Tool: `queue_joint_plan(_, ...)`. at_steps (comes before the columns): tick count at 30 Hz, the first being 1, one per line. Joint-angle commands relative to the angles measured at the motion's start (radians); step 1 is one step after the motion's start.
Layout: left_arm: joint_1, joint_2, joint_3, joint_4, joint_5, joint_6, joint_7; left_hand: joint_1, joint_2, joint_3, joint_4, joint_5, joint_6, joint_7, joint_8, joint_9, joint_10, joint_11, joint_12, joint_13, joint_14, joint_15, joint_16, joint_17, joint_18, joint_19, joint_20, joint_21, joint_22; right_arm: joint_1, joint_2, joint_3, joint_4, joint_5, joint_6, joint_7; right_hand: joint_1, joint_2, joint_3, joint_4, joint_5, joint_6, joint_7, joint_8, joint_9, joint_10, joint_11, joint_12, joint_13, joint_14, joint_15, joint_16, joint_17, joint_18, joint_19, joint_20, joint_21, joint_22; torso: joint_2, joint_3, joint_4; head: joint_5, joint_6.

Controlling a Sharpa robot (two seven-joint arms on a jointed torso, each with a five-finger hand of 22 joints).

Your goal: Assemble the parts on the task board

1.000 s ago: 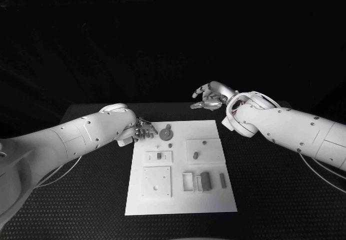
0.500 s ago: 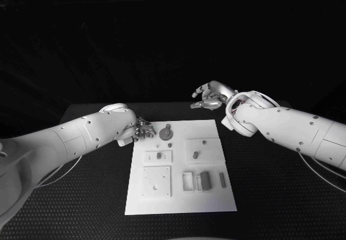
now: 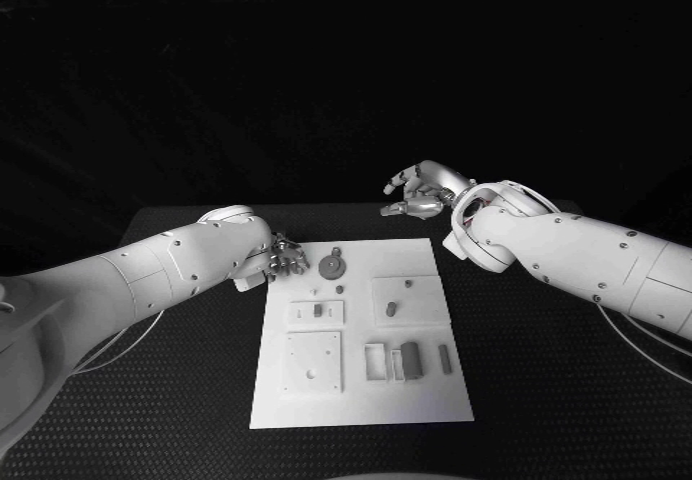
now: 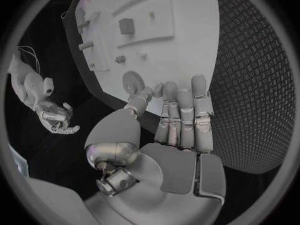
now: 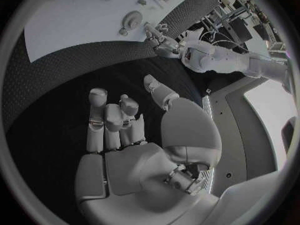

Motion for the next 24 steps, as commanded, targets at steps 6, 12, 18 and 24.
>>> queue_joint_plan(6, -0.002, 0.002, -0.001, -0.002, 0.034, -0.012, 0.012, 0.050, 0.013, 0.044, 0.004, 0.002, 0.014, -0.003, 0.009, 0.003, 0.012, -0.003, 0.009, -0.002, 0.005, -0.011, 0.009, -0.004, 0.011, 0.012, -0.003, 0.009, 0.007, -0.001, 0.001, 0.001, 0.000, -0.001, 0.011, 0.005, 0.000, 0.011, -0.006, 0.002, 0.003, -0.001, 0.006, 0.004, -0.001, -0.005, 0.000, 0.004, -0.001, -0.007, -0.001, -0.004, -0.001, 0.045, 0.003, -0.006, -0.005, 0.015, 0.000, 0.0004, -0.0004, 0.001, -0.001)
queue_joint_plan(12, -0.002, -0.004, 0.000, 0.002, 0.051, -0.034, 0.017, 0.089, 0.033, 0.077, -0.002, 0.001, 0.040, -0.012, 0.024, 0.010, 0.029, -0.011, 0.016, -0.002, 0.018, -0.017, 0.018, -0.004, 0.012, 0.023, -0.007, 0.016, 0.015, -0.001, 0.001, 0.001, 0.000, -0.001, 0.011, 0.005, 0.000, 0.011, -0.006, 0.003, 0.003, -0.001, 0.006, 0.004, -0.001, -0.005, 0.000, 0.004, -0.001, -0.007, -0.001, -0.004, -0.001, 0.045, 0.003, -0.006, -0.005, 0.015, 0.000, 0.0010, -0.0004, 0.002, -0.002)
queue_joint_plan(18, -0.002, -0.021, 0.000, 0.016, 0.066, -0.055, 0.022, 0.117, 0.026, 0.106, -0.001, 0.001, 0.059, -0.021, 0.029, 0.018, 0.048, -0.019, 0.021, -0.001, 0.035, -0.025, 0.028, -0.003, 0.011, 0.038, -0.012, 0.025, 0.024, -0.001, 0.000, 0.001, -0.001, -0.001, 0.011, 0.005, -0.001, 0.011, -0.007, 0.003, 0.003, -0.001, 0.006, 0.004, -0.001, -0.005, 0.000, 0.004, -0.001, -0.007, -0.001, -0.004, -0.002, 0.045, 0.002, -0.006, -0.006, 0.015, 0.000, 0.0010, -0.0009, 0.002, -0.002)
queue_joint_plan(24, -0.002, -0.041, 0.001, 0.039, 0.095, -0.069, 0.020, 0.123, 0.024, 0.114, 0.001, 0.001, 0.073, -0.026, 0.032, 0.025, 0.062, -0.025, 0.026, 0.001, 0.048, -0.031, 0.036, -0.002, 0.011, 0.050, -0.017, 0.032, 0.031, -0.001, -0.001, 0.001, -0.004, 0.000, 0.010, 0.005, -0.001, 0.011, -0.007, 0.003, 0.003, -0.001, 0.006, 0.004, -0.001, -0.005, 0.000, 0.004, -0.002, -0.007, -0.001, -0.004, -0.002, 0.045, 0.002, -0.006, -0.006, 0.015, -0.001, 0.0007, -0.0001, 0.002, -0.001)
